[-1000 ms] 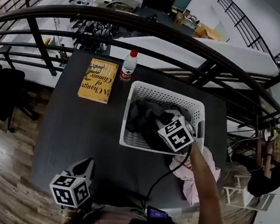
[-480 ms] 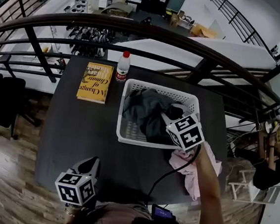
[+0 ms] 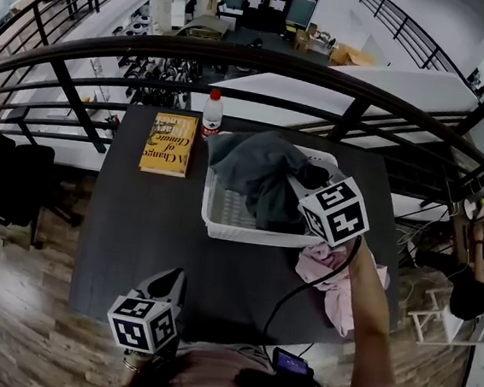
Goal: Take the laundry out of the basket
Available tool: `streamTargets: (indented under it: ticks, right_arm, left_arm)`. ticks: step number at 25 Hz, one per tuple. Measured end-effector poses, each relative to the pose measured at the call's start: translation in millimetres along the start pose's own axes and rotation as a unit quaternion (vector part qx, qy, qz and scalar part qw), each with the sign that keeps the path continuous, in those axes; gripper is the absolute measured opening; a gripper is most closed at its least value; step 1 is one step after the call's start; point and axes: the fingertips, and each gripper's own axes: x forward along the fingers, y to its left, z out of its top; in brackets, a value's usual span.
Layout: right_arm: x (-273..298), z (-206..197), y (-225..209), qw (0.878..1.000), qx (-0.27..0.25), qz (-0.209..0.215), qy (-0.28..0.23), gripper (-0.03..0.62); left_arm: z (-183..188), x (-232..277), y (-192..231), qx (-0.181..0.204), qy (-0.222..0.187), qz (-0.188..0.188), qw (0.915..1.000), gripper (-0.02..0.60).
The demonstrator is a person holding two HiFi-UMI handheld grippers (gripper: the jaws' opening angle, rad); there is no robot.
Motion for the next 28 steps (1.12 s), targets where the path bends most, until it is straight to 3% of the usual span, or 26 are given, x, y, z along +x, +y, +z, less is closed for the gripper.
streamTargets:
  ticks: [13, 22, 28]
  right_arm:
    - [-80, 35, 5, 0.997, -0.029, -0.015, -0.07, 0.094]
    - [-163, 65, 15, 0.987, -0.05, -0.029, -0.148, 0.094]
    - [-219, 63, 29, 0.982, -0.059, -0.021, -0.178, 0.094]
  left_arm:
    - [-23, -28, -39, 0.001, -0.03, 0.008, 0.9995, -0.003]
    - [-50, -38, -75, 0.005, -0.036, 0.004, 0.9993, -0.003]
    - [-65, -41, -106, 0.013, -0.04, -0.005, 0.9991, -0.003]
